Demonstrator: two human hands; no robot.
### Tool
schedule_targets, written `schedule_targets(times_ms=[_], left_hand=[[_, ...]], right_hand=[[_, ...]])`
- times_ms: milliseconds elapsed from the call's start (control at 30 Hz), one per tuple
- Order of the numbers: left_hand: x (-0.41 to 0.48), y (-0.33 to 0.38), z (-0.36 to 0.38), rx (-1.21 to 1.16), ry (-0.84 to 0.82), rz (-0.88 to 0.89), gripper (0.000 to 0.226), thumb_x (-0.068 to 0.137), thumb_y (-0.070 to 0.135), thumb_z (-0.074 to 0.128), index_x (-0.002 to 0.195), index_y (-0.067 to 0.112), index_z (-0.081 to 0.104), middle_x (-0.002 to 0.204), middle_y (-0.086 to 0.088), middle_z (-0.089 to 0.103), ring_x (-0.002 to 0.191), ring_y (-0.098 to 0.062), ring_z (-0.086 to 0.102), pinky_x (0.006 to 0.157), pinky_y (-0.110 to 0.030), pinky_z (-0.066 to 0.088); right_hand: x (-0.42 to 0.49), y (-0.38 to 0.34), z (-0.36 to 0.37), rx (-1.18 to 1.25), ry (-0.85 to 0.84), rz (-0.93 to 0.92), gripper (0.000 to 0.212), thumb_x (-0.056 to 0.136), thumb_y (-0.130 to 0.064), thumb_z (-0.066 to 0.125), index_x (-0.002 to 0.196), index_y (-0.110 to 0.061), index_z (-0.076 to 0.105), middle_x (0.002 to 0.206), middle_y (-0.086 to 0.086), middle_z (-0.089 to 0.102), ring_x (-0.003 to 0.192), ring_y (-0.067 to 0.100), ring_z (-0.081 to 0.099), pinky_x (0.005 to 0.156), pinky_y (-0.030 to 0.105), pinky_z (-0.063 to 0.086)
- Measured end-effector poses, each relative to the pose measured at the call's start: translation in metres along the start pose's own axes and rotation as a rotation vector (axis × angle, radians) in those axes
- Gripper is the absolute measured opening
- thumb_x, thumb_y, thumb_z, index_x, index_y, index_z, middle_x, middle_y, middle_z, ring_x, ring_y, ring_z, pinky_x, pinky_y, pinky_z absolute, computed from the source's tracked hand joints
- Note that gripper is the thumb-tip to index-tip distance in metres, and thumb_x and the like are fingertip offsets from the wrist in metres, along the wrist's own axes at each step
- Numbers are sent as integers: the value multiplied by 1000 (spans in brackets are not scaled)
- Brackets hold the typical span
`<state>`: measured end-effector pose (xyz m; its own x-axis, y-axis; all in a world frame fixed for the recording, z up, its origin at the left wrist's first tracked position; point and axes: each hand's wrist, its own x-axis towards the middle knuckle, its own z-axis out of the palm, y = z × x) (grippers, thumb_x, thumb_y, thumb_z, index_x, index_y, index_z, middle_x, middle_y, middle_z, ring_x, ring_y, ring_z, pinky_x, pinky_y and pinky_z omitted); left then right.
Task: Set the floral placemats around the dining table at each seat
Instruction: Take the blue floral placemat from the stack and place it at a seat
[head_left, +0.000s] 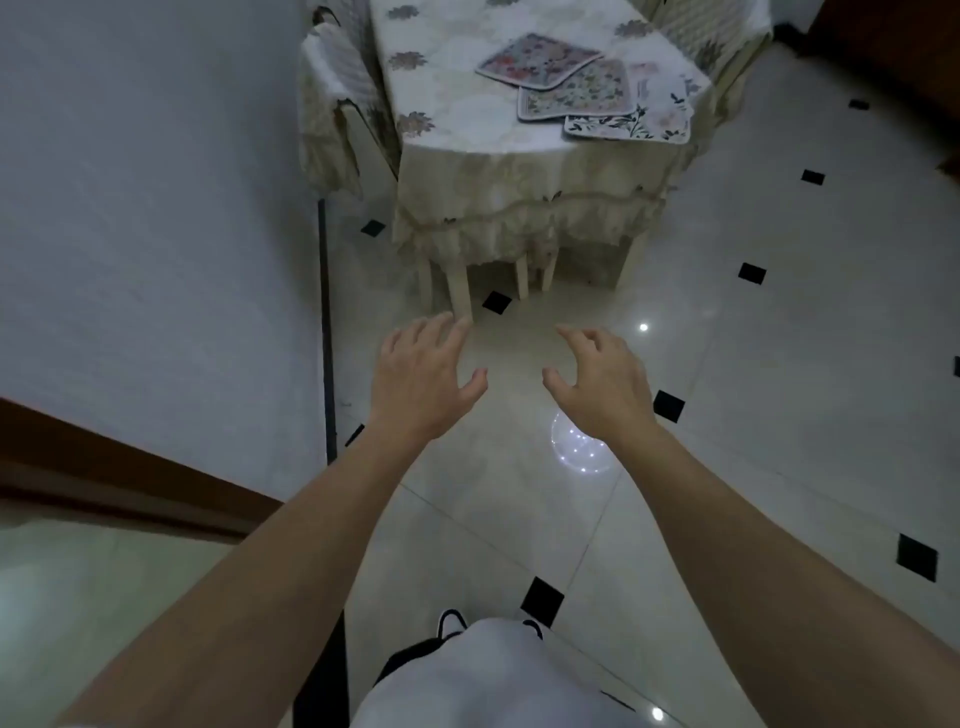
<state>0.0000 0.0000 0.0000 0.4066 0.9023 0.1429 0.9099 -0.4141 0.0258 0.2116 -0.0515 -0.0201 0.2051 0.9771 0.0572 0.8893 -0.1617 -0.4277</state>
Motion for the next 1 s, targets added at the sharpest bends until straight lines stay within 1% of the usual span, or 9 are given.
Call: schedule_targets(times_ms=[33,133,400,533,733,900,1000], left_hand=[[3,1,-2,-4,-7,5,65,88,58,40,143,24,41,143,-3,50,127,-25,49,104,-45,40],[17,0,0,7,59,17,64,88,58,42,141,23,42,142,-4,52,126,-25,49,103,-46,40],[79,-9,20,-11,76,30,65,88,56,43,143,23,42,142,-3,52,126,-24,50,104,-44,39],[136,-22,34,-3,16,33,67,90,60,38,146,25,35,147,-3,46,133,-23,43,110,-45,35],[242,-55,41,-57,84,56,62,86,57,45,139,24,45,138,-1,54,124,-23,51,102,-43,41],[324,-87,53,-73,58,69,62,86,58,42,139,25,44,139,1,53,125,-23,49,104,-44,41],[366,-92,61,-76,44,90,59,86,59,41,137,28,44,137,1,54,123,-23,51,102,-43,42]], right_hand=[[3,2,-2,7,11,-8,58,90,-46,53,143,-24,44,134,5,53,124,23,47,103,43,39],[19,7,-5,-2,23,-26,58,90,-46,54,142,-24,44,133,4,54,124,23,47,103,43,38],[81,18,4,-21,4,-18,58,90,-48,52,143,-27,43,135,3,52,126,22,45,105,43,38],[134,23,8,-58,-8,6,59,90,-49,51,144,-26,42,136,3,51,127,21,45,105,42,37],[239,20,12,-91,-13,29,59,90,-50,53,142,-27,43,136,3,51,126,22,46,103,42,39],[316,16,15,-110,2,61,57,90,-49,54,141,-27,44,135,3,52,125,24,47,102,41,40],[350,18,17,-112,2,83,56,89,-49,55,140,-29,45,133,2,53,123,24,48,100,42,41]])
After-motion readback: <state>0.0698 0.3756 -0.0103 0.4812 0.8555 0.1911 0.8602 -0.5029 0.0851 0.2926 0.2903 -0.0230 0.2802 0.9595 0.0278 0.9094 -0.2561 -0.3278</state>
